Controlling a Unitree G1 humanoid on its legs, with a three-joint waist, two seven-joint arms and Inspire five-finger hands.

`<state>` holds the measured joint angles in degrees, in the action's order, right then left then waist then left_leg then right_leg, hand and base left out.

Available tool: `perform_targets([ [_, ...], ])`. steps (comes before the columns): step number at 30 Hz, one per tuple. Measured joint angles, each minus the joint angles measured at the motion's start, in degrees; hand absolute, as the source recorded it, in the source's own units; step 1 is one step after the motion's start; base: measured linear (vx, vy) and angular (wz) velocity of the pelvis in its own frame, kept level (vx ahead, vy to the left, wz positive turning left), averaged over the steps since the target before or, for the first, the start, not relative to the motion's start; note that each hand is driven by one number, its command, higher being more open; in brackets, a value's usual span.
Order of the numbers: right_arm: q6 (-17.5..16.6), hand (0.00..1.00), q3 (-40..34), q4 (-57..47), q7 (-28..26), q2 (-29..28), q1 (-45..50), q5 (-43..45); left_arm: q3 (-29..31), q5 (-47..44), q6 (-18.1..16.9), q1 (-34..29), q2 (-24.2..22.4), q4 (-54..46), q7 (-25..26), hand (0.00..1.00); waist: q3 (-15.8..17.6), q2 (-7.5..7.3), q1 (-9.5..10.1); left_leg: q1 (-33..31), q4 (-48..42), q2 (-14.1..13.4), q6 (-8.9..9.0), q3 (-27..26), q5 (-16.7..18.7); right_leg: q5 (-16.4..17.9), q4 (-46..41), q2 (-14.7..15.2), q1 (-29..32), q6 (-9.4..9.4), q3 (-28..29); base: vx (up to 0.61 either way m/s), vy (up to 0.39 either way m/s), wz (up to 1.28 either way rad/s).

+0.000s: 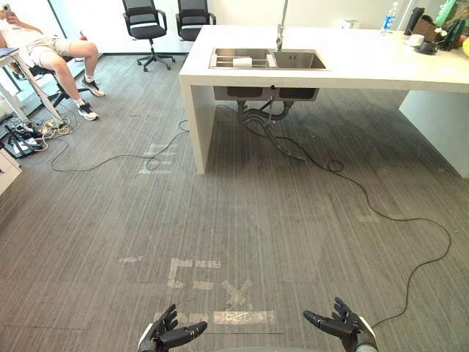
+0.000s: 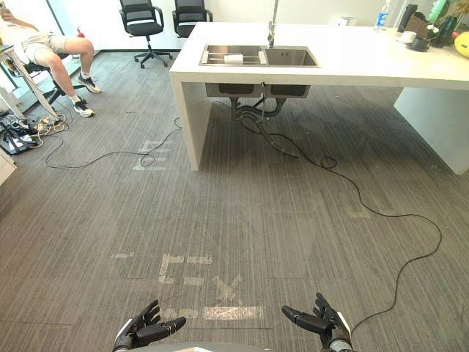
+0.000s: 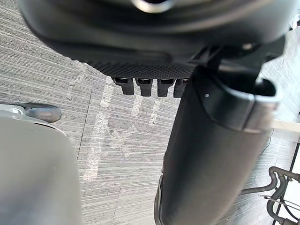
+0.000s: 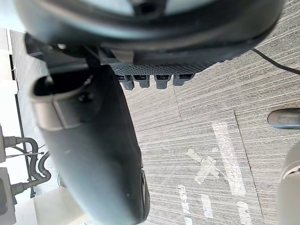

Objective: Walk over to the sink, pick up the cup, carry it to the dishwasher, place the cup inside the dishwasher, then close the dishwasher door

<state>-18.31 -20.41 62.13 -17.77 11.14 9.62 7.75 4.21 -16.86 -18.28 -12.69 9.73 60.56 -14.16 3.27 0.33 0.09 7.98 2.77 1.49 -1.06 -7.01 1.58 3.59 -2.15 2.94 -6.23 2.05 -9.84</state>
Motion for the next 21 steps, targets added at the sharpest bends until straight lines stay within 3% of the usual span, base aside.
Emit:
perform_targets([
  [9,-0.05,1.0,-2.12,-0.09,0.05,0.31,0.01,0.08,-0.01,0.0,-0.27,-0.11,-0.27,-0.01,0.04,1.0,0.23,0.42,0.11,-0.56,-3.79,-0.08,-0.3,-0.45,2.24,0.88,-1.63,0.27,-0.08,0.09,0.52,0.0,-0.005,-0.03],
  [12,-0.29,1.0,-4.16,-0.28,-0.08,0.39,-0.04,0.1,-0.01,0.0,-0.85,-0.54,-0.89,-0.11,0.12,1.0,0.76,0.92,0.33,-1.43,-7.48,0.15,-0.77,-0.63,4.93,3.72,-6.56,1.24,1.36,0.51,0.79,-0.02,0.014,-0.02],
  [14,-0.49,1.0,-4.64,-0.47,-0.05,0.72,-0.03,0.14,-0.06,-0.02,-0.98,-1.16,-1.25,-0.45,0.21,1.0,1.08,0.66,0.32,-2.54,-11.12,0.77,-1.39,-0.71,7.48,7.17,-11.85,2.7,3.26,1.78,0.59,-0.02,0.043,0.04],
  [16,-0.53,1.0,-4.5,-0.77,-0.02,1.01,-0.23,0.89,-0.24,-0.03,-0.96,-1.28,-1.76,-0.49,0.58,1.0,1.47,0.82,0.8,-3.43,-15.01,1.74,-2.86,-0.84,10.45,10.24,-23.12,5.66,7.19,4.64,-0.96,0.01,0.071,0.01],
  [19,-0.53,1.0,-4.35,-0.87,-0.11,0.37,-0.96,1.4,-0.24,-0.21,-0.86,-2.01,-1.64,-2.34,1.51,1.0,3.38,1.02,1.54,-1.54,-16.19,2.26,-3.92,-0.87,11.13,9.96,-38.32,9.58,13.19,5.91,-4.1,0.04,0.072,-0.01],
  [21,-0.53,1.0,-4.19,-1.0,-1.03,0.02,-0.95,1.39,0.02,-0.59,-0.82,-2.54,-1.24,-3.69,1.99,1.0,4.01,1.36,1.77,-0.49,-16.89,1.58,-3.88,0.22,12.39,10.58,-38.63,10.68,15.28,5.52,-6.34,0.11,0.019,0.18],
])
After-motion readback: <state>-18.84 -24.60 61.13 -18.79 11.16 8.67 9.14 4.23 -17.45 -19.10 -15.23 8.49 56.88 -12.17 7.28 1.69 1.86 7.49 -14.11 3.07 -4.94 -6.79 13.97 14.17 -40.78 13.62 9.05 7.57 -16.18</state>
